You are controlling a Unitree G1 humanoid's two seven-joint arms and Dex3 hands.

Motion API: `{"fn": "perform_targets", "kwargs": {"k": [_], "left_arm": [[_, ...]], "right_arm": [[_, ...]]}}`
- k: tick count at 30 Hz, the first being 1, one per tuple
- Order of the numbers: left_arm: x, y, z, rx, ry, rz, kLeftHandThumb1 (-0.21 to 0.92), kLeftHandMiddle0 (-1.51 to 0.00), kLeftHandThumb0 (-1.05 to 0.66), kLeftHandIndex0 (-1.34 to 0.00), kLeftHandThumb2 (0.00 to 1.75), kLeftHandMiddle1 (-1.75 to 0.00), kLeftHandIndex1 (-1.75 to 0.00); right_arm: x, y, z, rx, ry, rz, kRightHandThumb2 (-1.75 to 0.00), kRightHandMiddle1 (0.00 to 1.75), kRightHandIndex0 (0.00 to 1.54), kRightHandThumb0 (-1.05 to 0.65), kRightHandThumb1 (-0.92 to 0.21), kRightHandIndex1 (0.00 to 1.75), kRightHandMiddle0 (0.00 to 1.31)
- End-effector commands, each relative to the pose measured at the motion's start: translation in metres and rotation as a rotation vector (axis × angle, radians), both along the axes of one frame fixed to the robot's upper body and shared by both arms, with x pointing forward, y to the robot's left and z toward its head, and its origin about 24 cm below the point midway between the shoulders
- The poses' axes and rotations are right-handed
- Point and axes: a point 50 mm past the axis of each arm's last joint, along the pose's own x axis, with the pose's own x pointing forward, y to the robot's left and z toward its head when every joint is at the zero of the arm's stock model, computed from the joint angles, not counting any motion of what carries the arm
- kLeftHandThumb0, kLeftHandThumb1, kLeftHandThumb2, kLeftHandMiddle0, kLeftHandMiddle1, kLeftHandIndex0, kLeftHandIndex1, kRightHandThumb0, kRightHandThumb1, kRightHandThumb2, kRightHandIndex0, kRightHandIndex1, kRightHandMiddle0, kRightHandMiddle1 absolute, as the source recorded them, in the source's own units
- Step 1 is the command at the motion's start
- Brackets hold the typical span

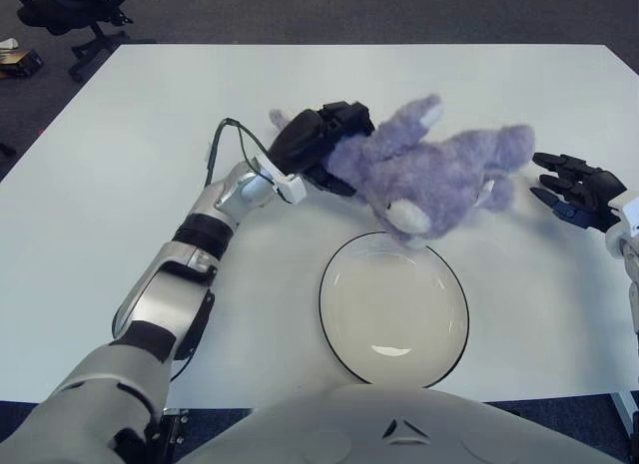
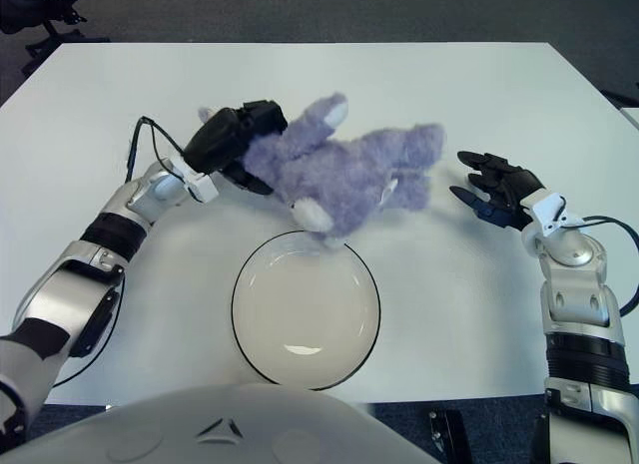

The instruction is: Put the doll into the plate.

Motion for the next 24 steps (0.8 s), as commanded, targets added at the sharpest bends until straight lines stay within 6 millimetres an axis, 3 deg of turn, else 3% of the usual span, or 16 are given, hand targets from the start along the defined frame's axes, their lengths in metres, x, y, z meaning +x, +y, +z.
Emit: {"fn": "perform_targets", "kwargs": {"k": [1,8,9,11,12,15,24], "left_arm": [[0.0,0.001,0.012,-0.032,-0.108,0.006,0.62,-0.92,-0.39,-0.38,0.91,-1.75,-1.75],[0.0,0.006,0.022,-0.067,-0.291,0.077,0.61,-0.93,-0.39,-0.39,0.92,-1.75,-1.75],[0.0,0.007,0.024,-0.079,-0.32,0.087,0.64,-0.94,-0.34,-0.46,0.84,-1.75,-1.75],[-0.001,0.008,0.027,-0.096,-0.365,0.1,0.79,-0.96,-0.22,-0.62,0.45,-1.75,-1.75],[-0.001,0.008,0.028,-0.106,-0.386,0.104,0.84,-0.97,-0.2,-0.67,0.34,-1.75,-1.75],[-0.001,0.007,0.031,-0.146,-0.461,0.125,0.89,-0.97,-0.16,-0.72,0.2,-1.75,-1.75],[-0.005,0.008,0.032,-0.206,-0.651,0.168,0.92,-1.01,-0.11,-0.76,0.15,-1.75,-1.75]], "right_arm": [[-0.002,-0.005,-0.002,-0.004,0.018,-0.013,-0.35,0.0,0.47,-0.7,-0.92,0.0,0.44],[-0.002,-0.004,-0.001,-0.004,0.019,-0.009,-0.35,0.0,0.47,-0.7,-0.92,0.0,0.43],[-0.002,-0.004,-0.001,-0.004,0.02,-0.009,-0.35,0.0,0.46,-0.7,-0.92,0.0,0.43],[-0.001,-0.003,-0.001,-0.005,0.02,-0.008,-0.35,0.0,0.46,-0.7,-0.92,0.0,0.43],[-0.001,-0.003,-0.001,-0.005,0.021,-0.008,-0.35,0.0,0.46,-0.7,-0.92,0.0,0.43],[-0.001,-0.003,-0.001,-0.007,0.021,-0.007,-0.35,0.0,0.46,-0.7,-0.92,0.0,0.43],[0.0,-0.003,-0.001,-0.011,0.023,-0.004,-0.36,0.0,0.46,-0.69,-0.92,0.0,0.43]]}}
